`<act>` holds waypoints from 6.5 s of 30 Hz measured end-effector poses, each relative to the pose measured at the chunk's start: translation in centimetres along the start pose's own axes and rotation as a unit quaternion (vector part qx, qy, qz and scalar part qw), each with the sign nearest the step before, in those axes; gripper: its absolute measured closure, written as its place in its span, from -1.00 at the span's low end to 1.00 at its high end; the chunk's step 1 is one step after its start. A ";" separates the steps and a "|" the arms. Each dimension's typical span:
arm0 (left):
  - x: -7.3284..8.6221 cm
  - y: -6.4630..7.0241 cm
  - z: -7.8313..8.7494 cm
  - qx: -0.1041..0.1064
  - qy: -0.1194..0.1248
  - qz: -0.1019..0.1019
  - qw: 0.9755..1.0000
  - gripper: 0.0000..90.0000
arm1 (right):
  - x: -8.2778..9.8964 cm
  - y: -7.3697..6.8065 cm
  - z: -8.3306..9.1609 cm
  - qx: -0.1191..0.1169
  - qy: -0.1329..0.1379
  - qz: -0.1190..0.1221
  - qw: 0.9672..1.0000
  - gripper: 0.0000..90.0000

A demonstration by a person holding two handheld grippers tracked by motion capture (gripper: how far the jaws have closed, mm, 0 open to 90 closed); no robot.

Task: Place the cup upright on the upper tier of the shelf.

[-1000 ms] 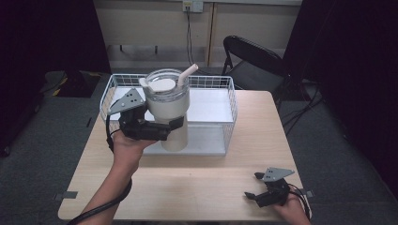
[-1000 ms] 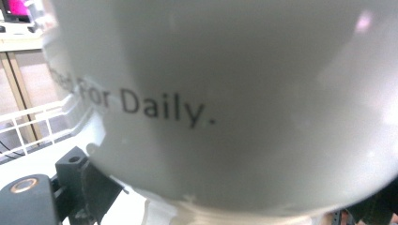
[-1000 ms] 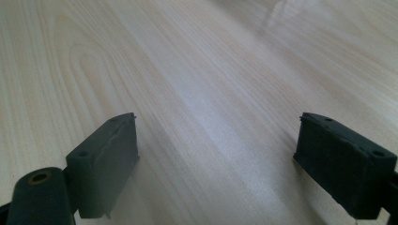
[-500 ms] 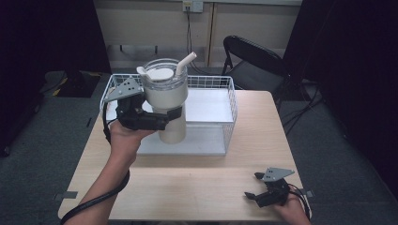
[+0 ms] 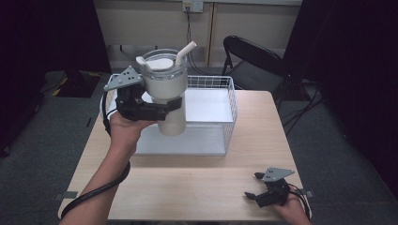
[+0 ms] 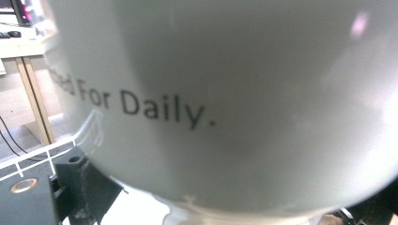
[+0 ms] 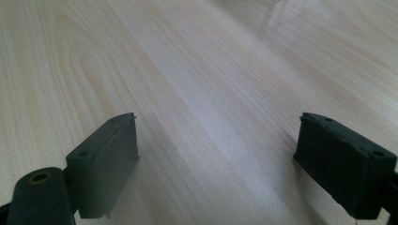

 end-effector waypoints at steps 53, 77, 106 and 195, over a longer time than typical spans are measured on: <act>-1.6 -5.5 -2.3 -0.065 -0.002 0.008 0.998 -0.81 | 0.0 0.0 0.0 0.000 0.000 0.000 1.000 -0.72; -1.2 -8.0 -2.1 -0.090 -0.003 0.009 0.996 -0.81 | 0.0 0.0 0.0 0.000 0.000 0.000 1.000 -0.72; -0.6 -9.7 -3.5 -0.109 -0.007 0.004 0.994 -0.81 | 0.0 0.0 0.0 0.000 -0.001 0.000 1.000 -0.72; 4.8 -9.4 -1.8 -0.110 -0.038 0.021 0.993 -0.70 | 0.0 0.0 0.0 0.000 0.000 0.000 1.000 -0.72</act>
Point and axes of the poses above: each handheld gripper's, and its own axes: z roughly backward along the jaws, x roughly out of its underside, y roughly to its right, the point moved 9 cm from there along -z, roughly forward along the jaws, and after that the axes turned 15 degrees about x, right-handed, at the moved point
